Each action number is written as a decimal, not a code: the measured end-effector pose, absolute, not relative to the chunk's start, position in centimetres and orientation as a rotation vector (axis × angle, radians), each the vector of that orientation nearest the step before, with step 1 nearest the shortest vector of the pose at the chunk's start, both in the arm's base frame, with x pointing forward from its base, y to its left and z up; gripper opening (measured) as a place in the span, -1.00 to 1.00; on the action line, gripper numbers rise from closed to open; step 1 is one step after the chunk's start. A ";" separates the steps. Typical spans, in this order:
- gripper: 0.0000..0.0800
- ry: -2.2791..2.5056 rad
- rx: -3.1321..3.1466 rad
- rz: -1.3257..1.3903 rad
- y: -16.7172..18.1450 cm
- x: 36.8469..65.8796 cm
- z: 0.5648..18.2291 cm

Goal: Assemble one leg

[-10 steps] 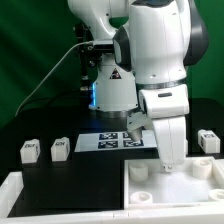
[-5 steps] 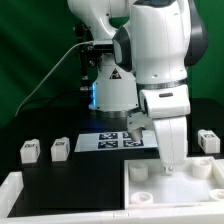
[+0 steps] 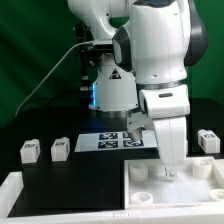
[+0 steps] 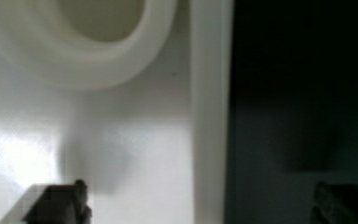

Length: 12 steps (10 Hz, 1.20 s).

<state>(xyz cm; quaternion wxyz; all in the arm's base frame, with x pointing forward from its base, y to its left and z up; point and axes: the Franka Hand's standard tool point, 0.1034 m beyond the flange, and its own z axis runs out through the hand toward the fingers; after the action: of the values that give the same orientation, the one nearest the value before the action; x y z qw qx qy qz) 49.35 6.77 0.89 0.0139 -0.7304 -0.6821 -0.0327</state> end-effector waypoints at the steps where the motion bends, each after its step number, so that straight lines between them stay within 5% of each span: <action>1: 0.62 -2.124 -2.275 -0.102 6.8 49.3 0.9; 8: 0.62 -2.010 -2.388 -0.115 6.7 49.0 2.3; 12: 0.62 -1.442 -2.746 -0.131 11.1 48.0 3.7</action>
Offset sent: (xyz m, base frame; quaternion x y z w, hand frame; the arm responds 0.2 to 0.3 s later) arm 0.0000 0.0000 0.0000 0.0000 0.0000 0.0000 1.0000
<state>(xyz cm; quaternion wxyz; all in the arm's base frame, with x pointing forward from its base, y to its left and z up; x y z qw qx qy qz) 47.99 11.05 3.68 0.0183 -0.8844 -0.4645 -0.0422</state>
